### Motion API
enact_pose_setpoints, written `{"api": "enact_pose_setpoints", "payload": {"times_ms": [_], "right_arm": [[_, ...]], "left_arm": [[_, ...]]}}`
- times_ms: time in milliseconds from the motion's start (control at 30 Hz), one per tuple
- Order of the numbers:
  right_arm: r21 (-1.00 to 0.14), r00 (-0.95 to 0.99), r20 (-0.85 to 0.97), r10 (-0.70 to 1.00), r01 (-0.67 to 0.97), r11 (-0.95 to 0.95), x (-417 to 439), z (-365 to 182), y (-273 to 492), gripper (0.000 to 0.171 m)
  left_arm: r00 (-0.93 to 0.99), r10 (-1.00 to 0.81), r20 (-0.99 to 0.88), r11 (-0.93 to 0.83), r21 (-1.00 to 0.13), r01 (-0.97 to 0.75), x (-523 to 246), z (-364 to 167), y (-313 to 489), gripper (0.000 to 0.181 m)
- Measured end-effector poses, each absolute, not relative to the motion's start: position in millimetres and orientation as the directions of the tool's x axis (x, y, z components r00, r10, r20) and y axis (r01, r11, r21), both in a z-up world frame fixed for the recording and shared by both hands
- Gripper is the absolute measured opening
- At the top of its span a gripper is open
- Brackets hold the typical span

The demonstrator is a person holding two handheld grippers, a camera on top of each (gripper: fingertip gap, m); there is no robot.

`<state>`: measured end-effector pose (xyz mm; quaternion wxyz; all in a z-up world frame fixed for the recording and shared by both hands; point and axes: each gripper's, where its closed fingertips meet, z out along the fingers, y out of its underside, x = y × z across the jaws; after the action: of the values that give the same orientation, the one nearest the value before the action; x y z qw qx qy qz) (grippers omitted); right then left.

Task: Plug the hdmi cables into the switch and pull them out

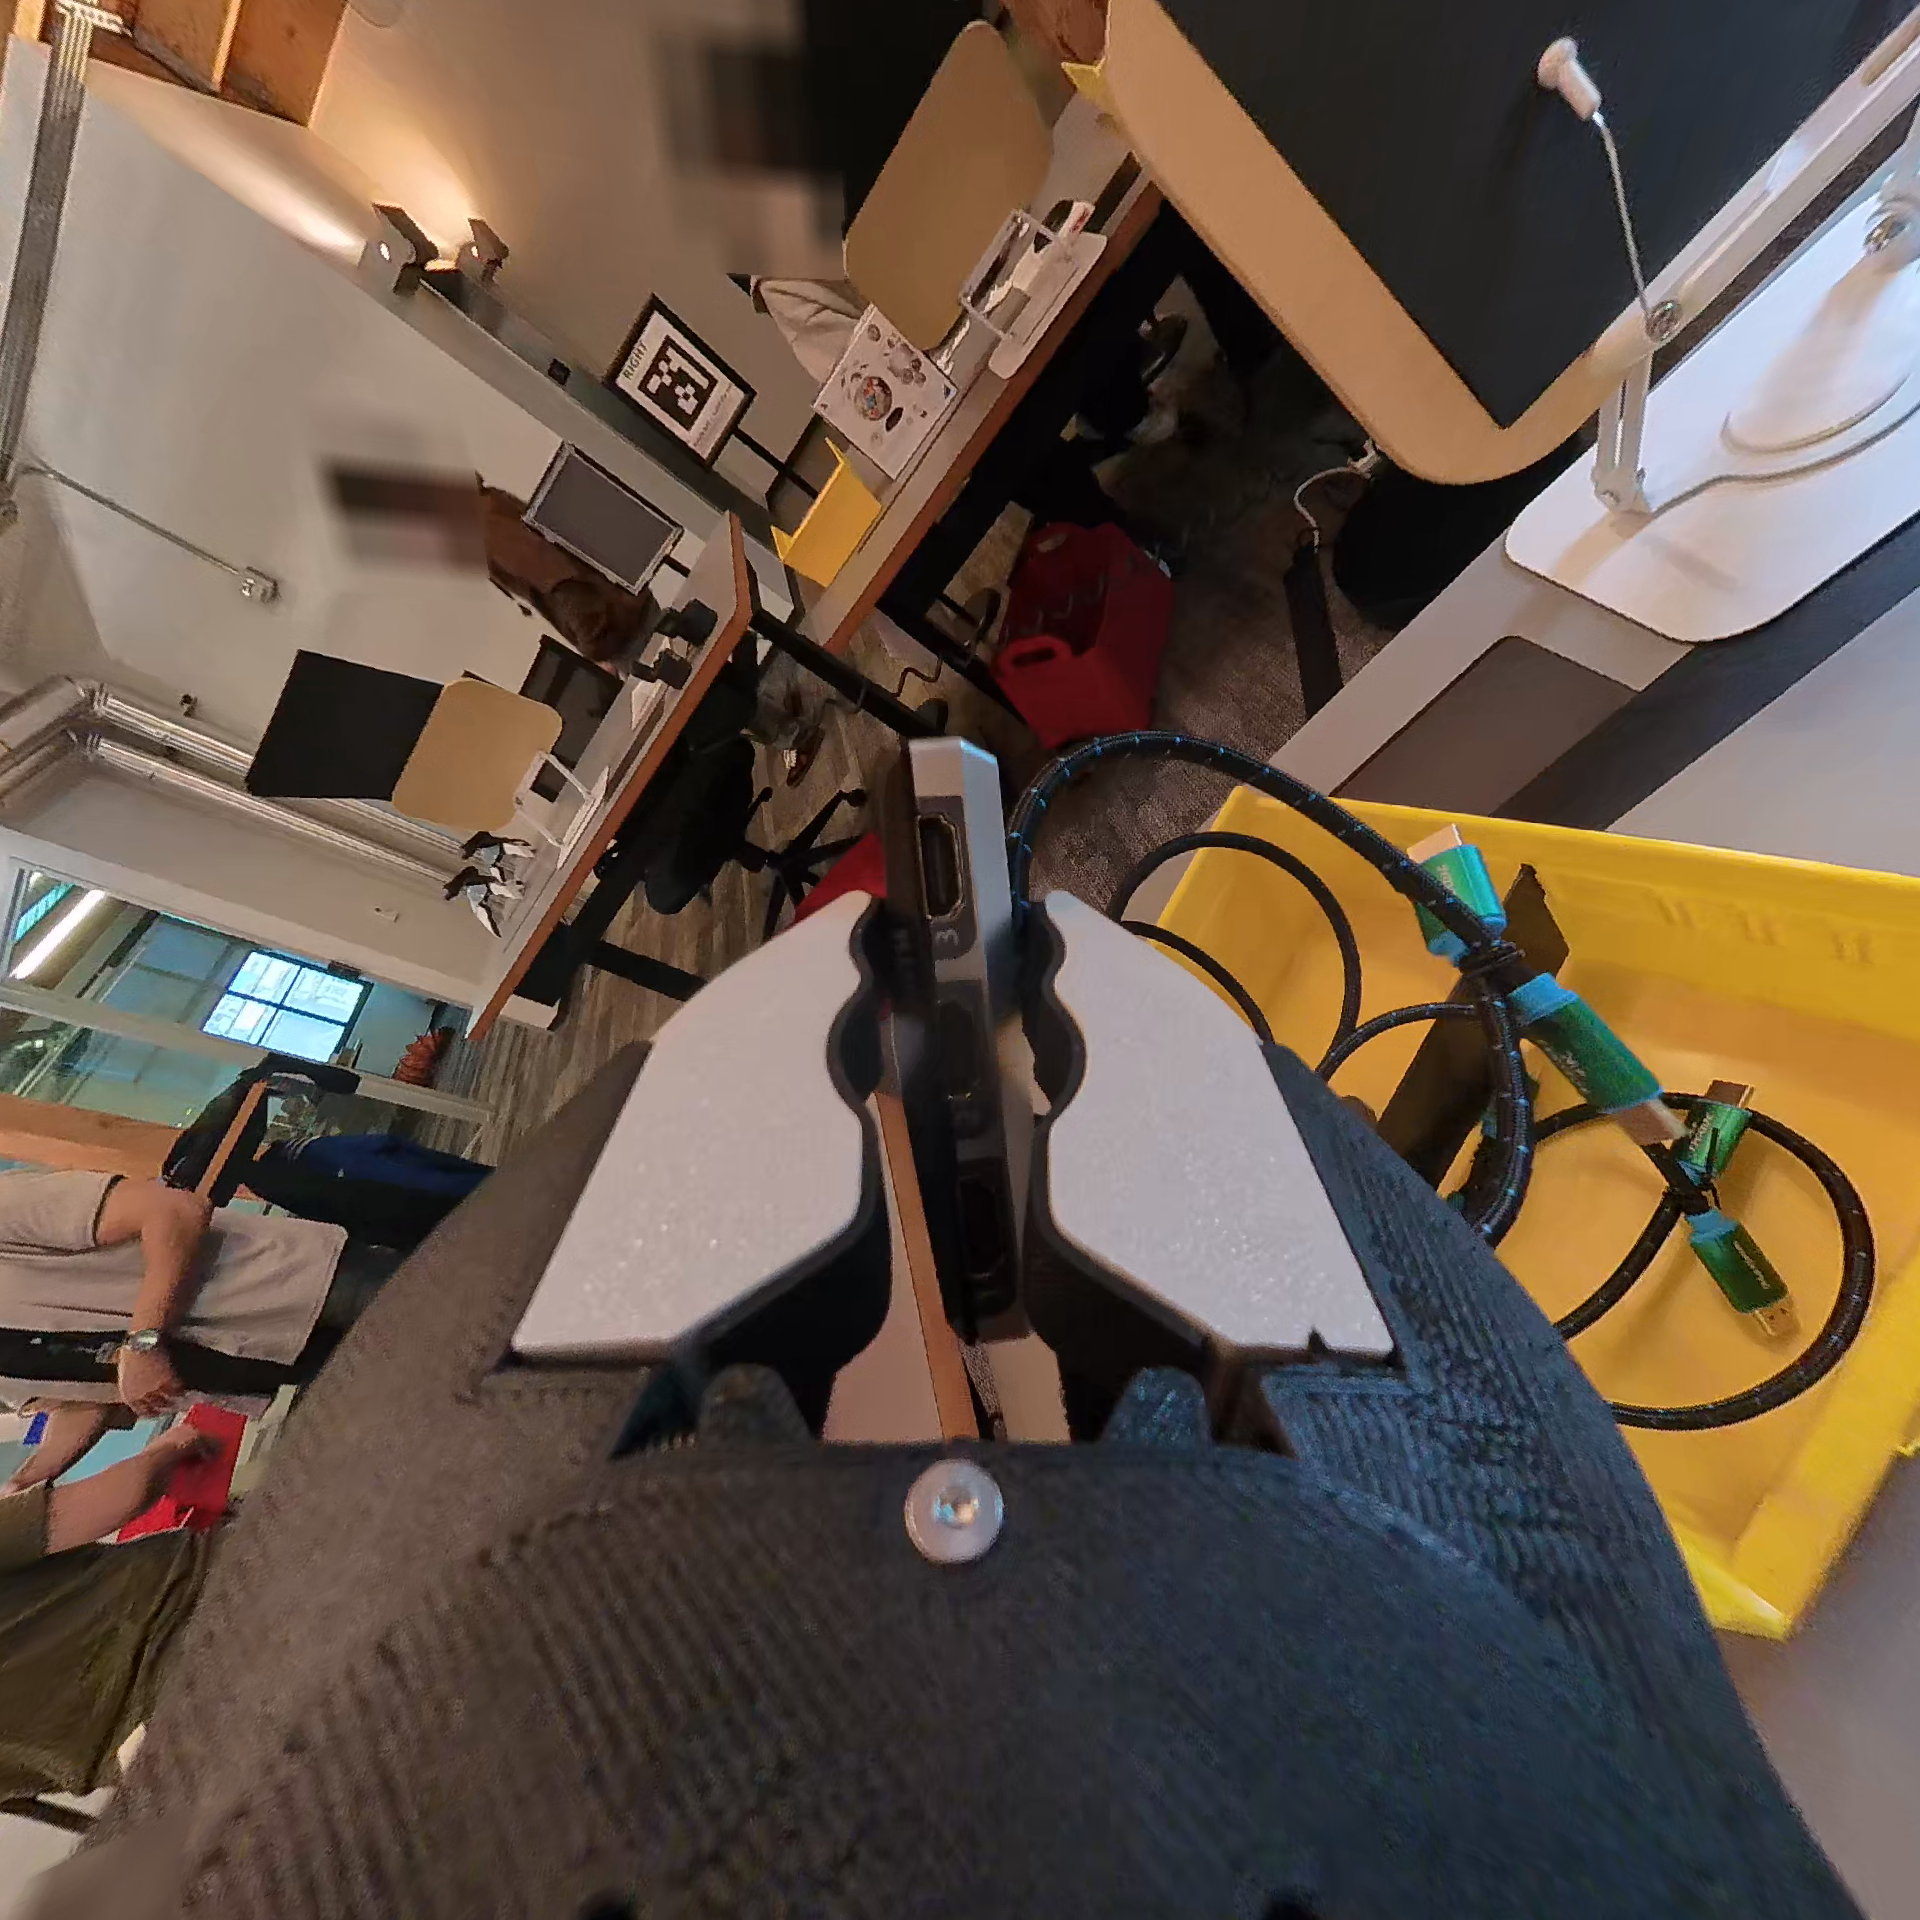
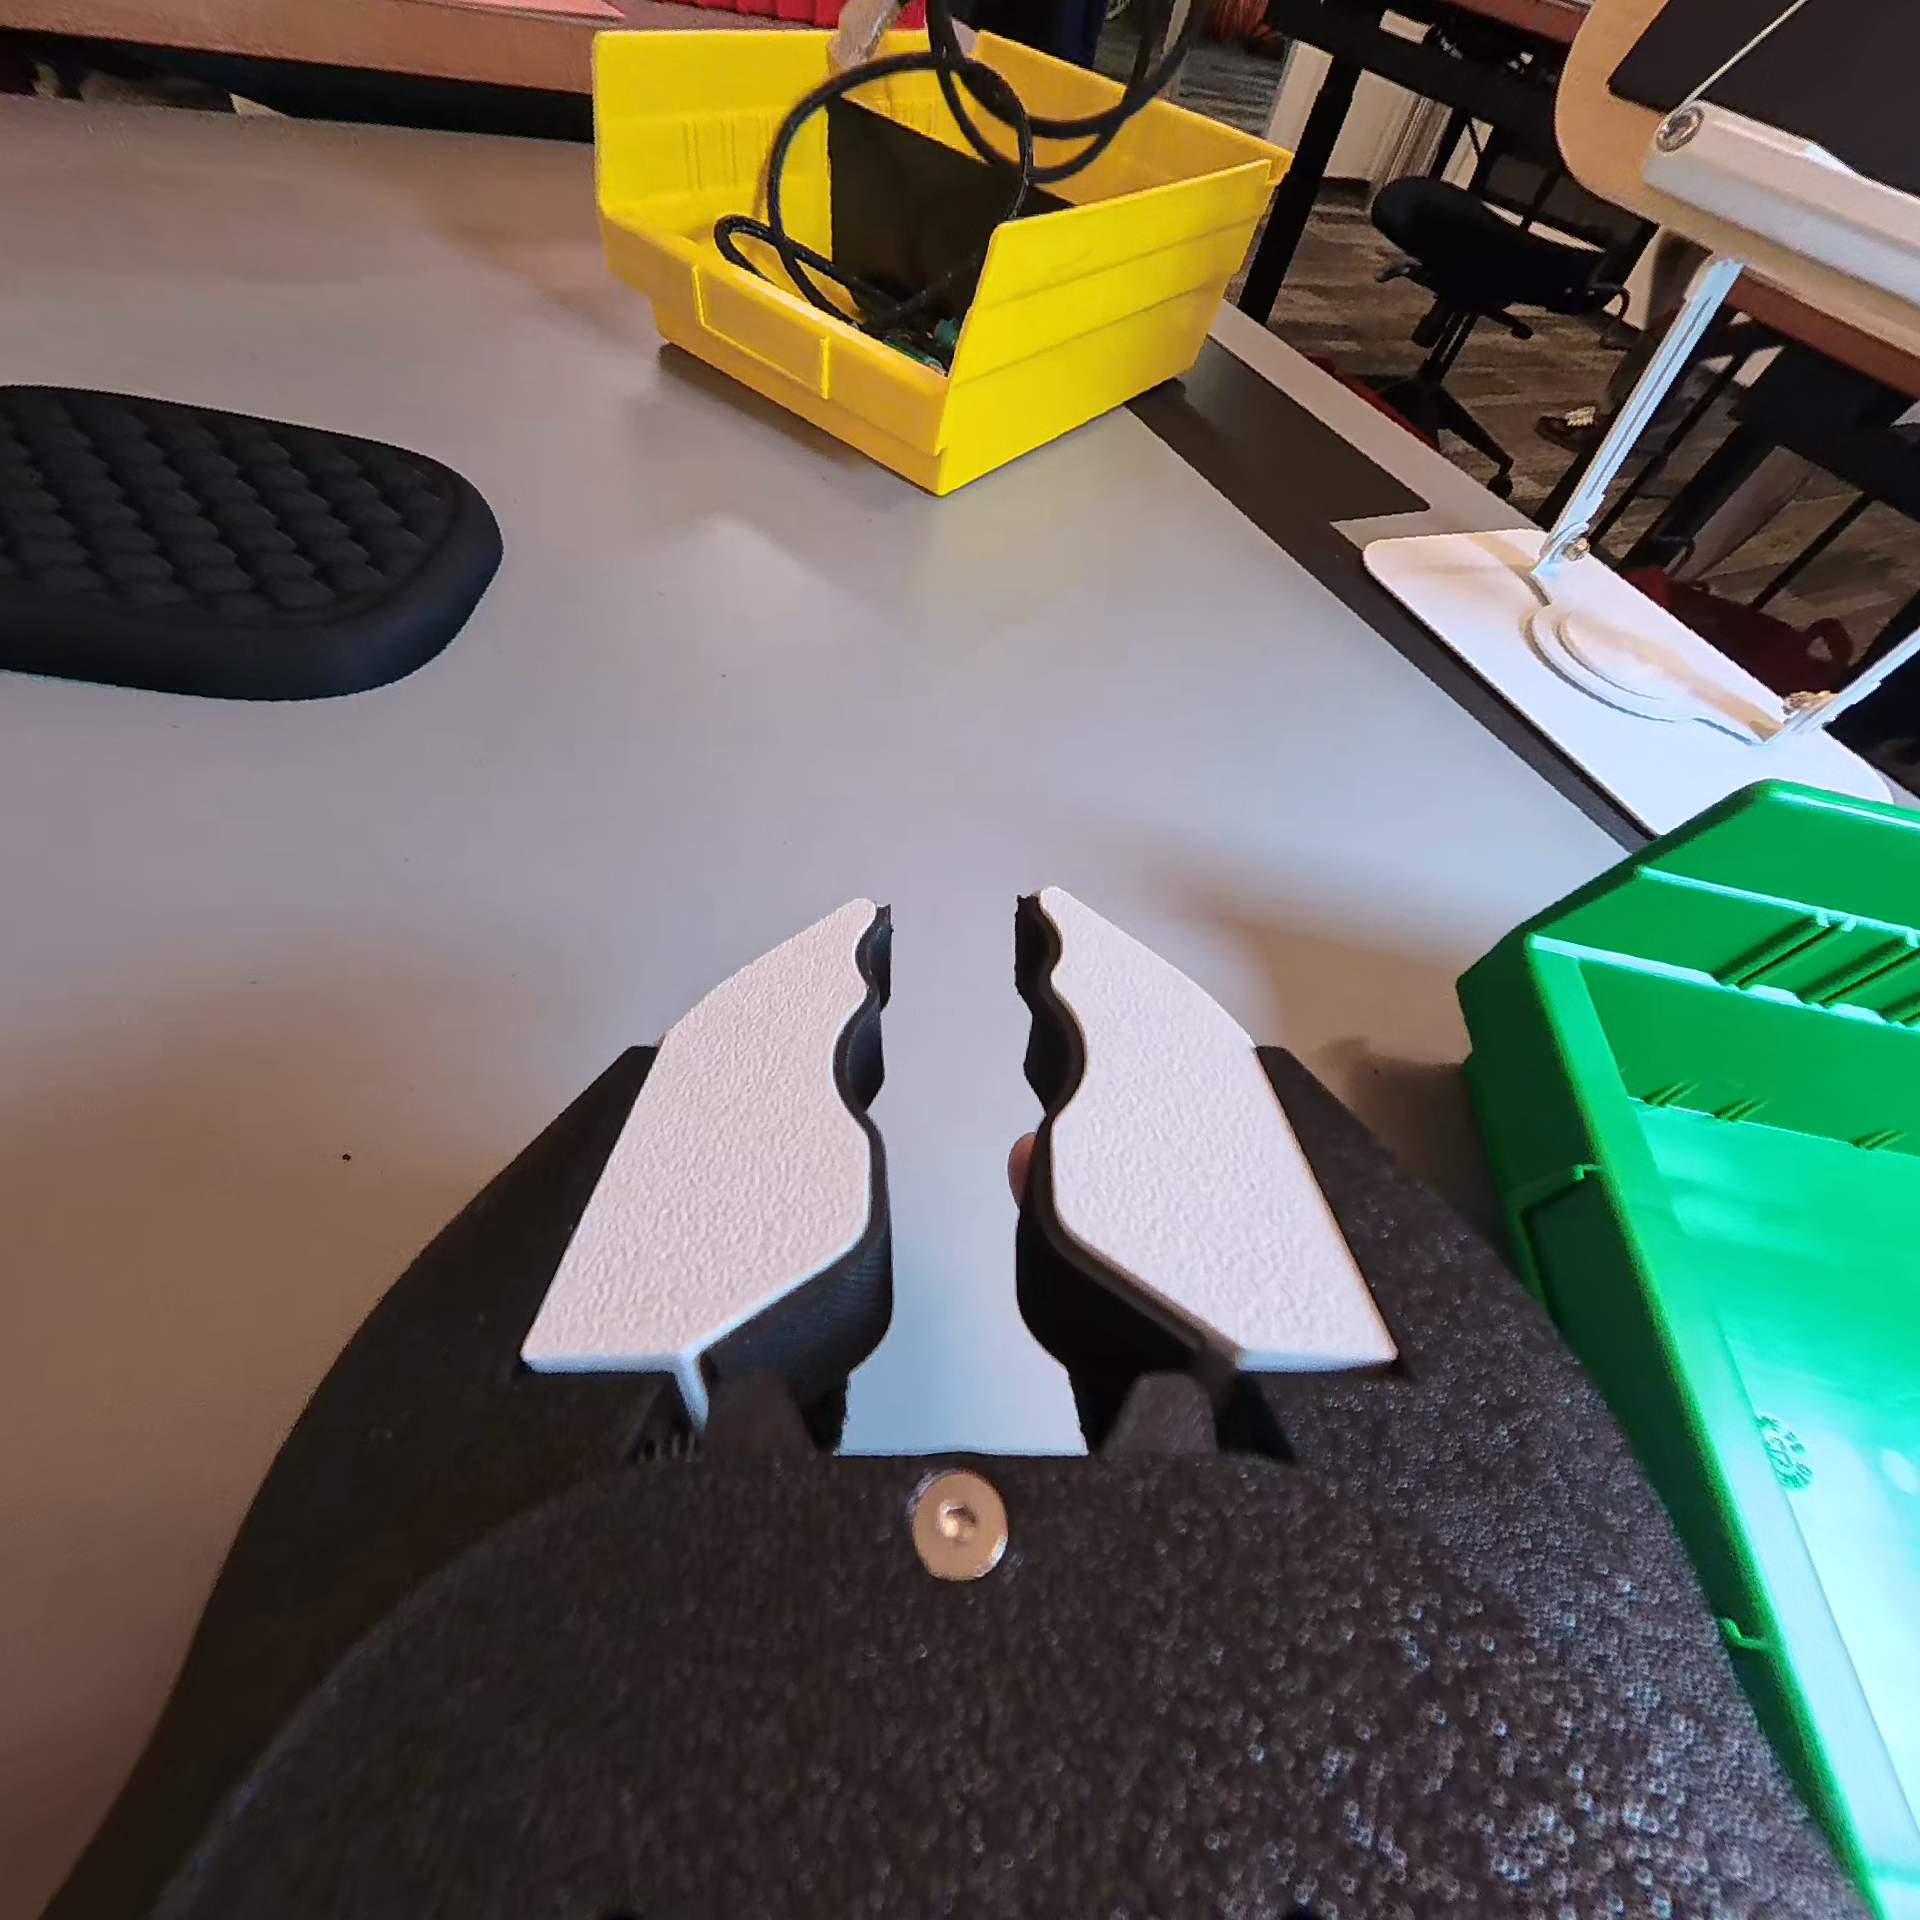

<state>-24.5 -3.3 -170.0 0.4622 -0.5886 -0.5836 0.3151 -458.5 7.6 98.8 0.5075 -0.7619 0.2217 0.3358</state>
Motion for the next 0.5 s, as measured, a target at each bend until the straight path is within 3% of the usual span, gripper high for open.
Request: {"api": "enact_pose_setpoints", "payload": {"times_ms": [267, 500], "right_arm": [[-0.923, 0.114, 0.162, 0.980, 0.368, 0.110, -25.2, -165.2, -5.1, 0.023], [-0.915, 0.110, 0.182, 0.977, 0.384, 0.127, -25.9, -167.9, -7.4, 0.023]], "left_arm": [[0.638, -0.010, -0.770, -0.293, -0.608, -0.738, -421.3, 130.2, -0.6, 0.026], [0.614, -0.014, -0.789, -0.340, -0.574, -0.745, -431.1, 113.2, 18.5, 0.026]]}}
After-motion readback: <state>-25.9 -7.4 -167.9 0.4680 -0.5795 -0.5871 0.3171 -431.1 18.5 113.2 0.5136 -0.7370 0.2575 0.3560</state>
